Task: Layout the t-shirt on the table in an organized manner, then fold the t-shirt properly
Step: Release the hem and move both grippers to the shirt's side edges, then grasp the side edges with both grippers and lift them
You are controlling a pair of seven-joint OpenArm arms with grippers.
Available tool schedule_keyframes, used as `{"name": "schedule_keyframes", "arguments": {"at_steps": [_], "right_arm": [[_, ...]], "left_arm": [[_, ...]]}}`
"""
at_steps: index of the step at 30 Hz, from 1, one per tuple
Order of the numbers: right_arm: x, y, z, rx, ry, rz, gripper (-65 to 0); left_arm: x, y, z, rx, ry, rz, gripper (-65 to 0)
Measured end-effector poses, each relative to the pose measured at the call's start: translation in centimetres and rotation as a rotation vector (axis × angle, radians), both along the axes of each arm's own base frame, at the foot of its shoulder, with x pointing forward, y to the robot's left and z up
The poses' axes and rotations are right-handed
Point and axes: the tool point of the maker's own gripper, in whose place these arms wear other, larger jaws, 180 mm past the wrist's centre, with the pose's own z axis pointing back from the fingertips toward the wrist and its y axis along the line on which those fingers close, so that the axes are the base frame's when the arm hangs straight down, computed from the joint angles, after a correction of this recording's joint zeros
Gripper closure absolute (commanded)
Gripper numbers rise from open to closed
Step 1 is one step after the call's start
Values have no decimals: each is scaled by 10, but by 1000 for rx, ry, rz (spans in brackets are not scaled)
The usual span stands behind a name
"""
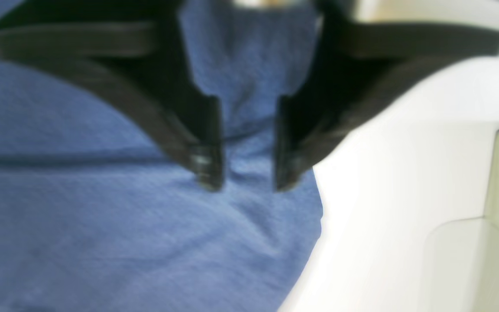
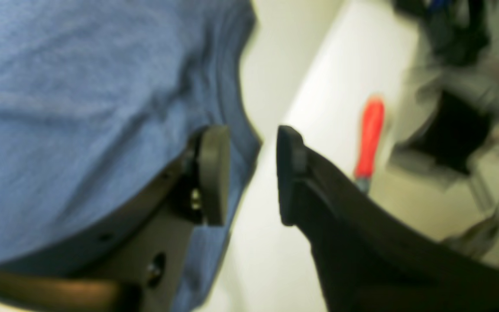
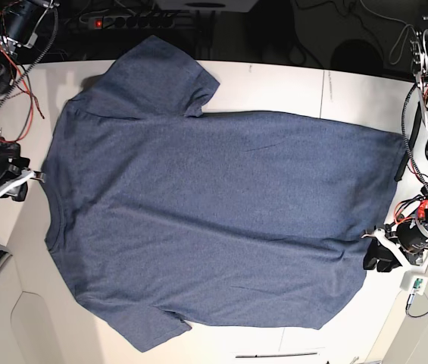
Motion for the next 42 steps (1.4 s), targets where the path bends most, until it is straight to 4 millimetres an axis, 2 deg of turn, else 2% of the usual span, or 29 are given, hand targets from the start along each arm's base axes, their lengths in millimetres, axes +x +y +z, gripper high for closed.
{"name": "schedule_keyframes", "arguments": {"at_steps": [2,4,9,12,15,18,20,24,28,33,34,35,37,40,42], "right_arm": [[-12,1,4,127,-46,14,-254],[-26,2,6,221,-83,16,-257],[-77,13,-14,370,-30,25,-257],[-104,20,-37,464,28,-2,-257],[-129,26,-65,575,88,-47,-257],[-143,30,-91,687,126,-113,-257],[-142,32,-103,737,128,-152,-257],[-119,39,-107,802,89,-163,-257],[-105,59,-113,813,78,-140,-256],[-104,92,-120,819,122,-58,-252],[-103,99,-121,824,128,-41,-228],[-104,104,-122,815,145,-22,-178],[-109,115,-127,805,189,17,-19],[-112,118,-129,803,211,28,0],[-112,117,-129,803,210,25,0]], "left_arm": [[-8,-7,-4,-60,30,-17,-331],[-12,-10,-7,-106,34,-12,-331],[-31,-31,-27,-169,69,-62,-331],[-36,-49,-34,-204,77,-103,-331],[-39,-56,-36,-220,79,-113,-331],[-41,-65,-40,-246,83,-118,-331],[-41,-70,-41,-259,84,-122,-331],[-41,-73,-41,-267,83,-126,-331],[-41,-73,-41,-269,81,-125,-331],[-41,-74,-39,-289,80,-124,-331],[-40,-75,-37,-305,73,-122,-331],[-39,-76,-35,-319,66,-120,-331],[-39,-74,-34,-321,65,-118,-331],[-44,-59,-37,-322,98,-85,-331],[-46,-38,-28,-384,65,-16,-331]]}}
